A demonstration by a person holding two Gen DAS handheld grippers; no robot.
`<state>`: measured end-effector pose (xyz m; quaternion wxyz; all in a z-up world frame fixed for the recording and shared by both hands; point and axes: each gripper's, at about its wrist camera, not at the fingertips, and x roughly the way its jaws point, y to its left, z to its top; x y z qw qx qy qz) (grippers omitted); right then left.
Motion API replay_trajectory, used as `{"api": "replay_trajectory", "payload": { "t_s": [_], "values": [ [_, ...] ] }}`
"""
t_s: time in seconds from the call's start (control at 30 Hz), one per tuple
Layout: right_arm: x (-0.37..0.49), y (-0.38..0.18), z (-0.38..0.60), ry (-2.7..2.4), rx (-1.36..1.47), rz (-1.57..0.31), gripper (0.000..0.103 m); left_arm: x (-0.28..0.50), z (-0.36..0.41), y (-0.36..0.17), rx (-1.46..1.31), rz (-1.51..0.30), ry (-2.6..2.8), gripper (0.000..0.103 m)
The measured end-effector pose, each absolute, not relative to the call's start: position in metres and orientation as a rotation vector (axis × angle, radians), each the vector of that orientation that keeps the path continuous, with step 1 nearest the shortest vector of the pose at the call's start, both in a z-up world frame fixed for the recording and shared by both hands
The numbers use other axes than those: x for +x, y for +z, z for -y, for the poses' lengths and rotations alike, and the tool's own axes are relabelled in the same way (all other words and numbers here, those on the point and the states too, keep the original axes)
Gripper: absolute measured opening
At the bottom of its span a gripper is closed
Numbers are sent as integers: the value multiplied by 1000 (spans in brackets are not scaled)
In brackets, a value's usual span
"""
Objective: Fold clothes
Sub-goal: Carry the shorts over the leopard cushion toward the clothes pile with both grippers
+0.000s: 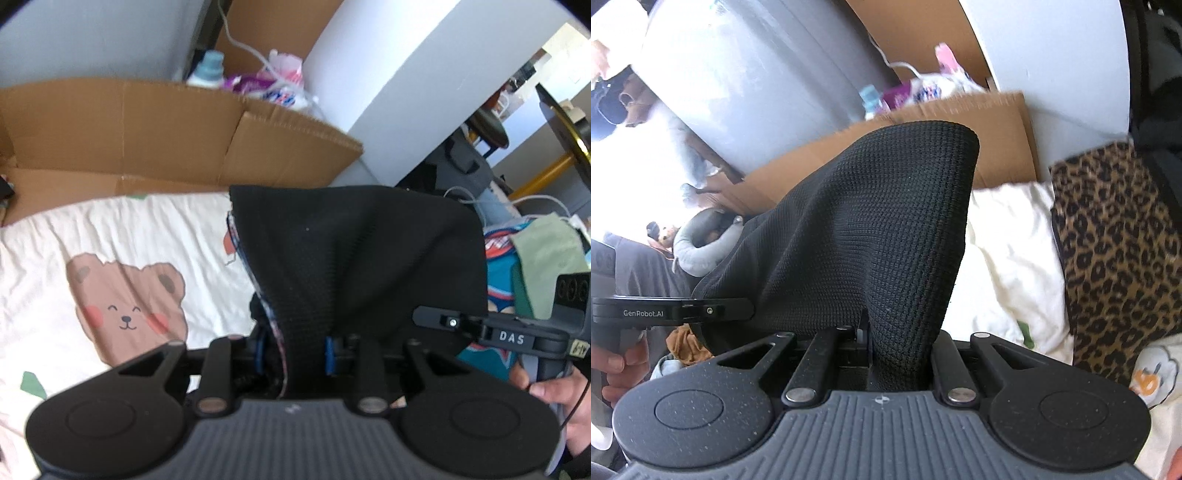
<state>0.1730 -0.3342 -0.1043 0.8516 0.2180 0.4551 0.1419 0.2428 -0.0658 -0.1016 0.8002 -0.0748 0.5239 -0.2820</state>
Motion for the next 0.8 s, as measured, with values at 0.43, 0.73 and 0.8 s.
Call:
{"api": "replay_trajectory", "payload": {
  "t_s": [0.43, 0.73, 0.8],
  "values": [
    [159, -18, 352, 271, 384, -872, 8, 218, 91, -33, -207, -1037, -591, 31],
    [137, -7, 387, 262, 376, -842, 8, 196, 128, -16, -204, -1027, -591, 31],
    [132, -3, 398, 258, 374, -830, 8, 193, 139, -10, -197, -1020, -597, 31]
  ]
}}
